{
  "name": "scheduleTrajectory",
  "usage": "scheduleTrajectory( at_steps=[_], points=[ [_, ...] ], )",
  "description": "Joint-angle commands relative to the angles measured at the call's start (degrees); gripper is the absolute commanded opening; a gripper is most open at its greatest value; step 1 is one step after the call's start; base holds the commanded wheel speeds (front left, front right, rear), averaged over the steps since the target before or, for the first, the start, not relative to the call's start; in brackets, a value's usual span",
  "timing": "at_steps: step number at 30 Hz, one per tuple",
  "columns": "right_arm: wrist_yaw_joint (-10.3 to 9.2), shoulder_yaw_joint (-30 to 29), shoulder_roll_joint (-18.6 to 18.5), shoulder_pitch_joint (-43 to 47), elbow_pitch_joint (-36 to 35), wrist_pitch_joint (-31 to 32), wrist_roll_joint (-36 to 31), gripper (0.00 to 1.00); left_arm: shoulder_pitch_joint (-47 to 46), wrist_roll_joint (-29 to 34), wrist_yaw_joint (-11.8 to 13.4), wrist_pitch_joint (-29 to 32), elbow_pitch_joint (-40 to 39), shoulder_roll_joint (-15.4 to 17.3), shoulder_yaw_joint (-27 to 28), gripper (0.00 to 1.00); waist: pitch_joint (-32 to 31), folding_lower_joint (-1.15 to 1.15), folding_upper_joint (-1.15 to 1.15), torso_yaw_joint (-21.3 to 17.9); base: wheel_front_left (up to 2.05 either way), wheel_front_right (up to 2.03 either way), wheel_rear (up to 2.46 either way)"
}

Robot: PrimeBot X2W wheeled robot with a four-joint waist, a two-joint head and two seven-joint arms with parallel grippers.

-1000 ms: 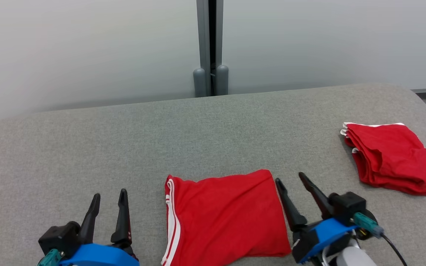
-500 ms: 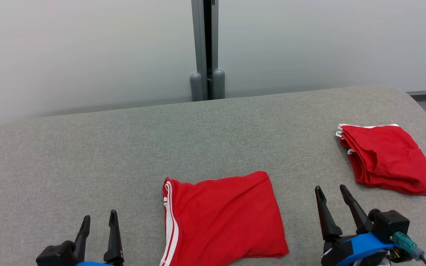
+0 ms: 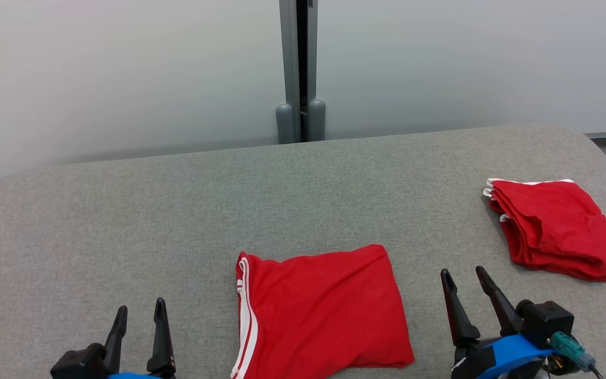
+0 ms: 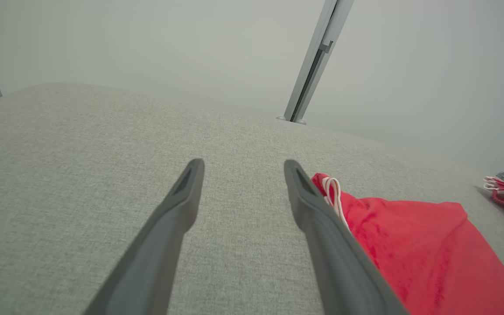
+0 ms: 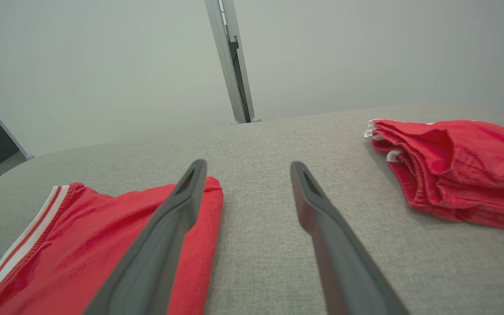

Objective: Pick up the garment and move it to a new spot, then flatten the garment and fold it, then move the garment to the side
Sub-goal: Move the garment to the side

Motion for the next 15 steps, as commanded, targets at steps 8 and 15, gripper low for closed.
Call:
scheduleTrajectory(
  at_steps=[8, 15],
  points=[
    [0.01, 0.39, -0.09, -0.18, 0.72, -0.27, -0.48, 1.0, 0.61, 1.0, -0.67, -0.26, 0.29, -0.47, 0.66, 1.0, 0.13, 0.0, 0.0, 0.24, 0.0, 0.0, 0.0],
    [0.01, 0.42, -0.08, -3.78, 3.16, 3.65, -2.5, 1.0, -0.89, 1.48, -0.74, -0.25, 0.41, -0.15, 0.87, 1.0, 1.36, 0.0, 0.0, 1.49, 0.0, 0.0, 0.0]
  ],
)
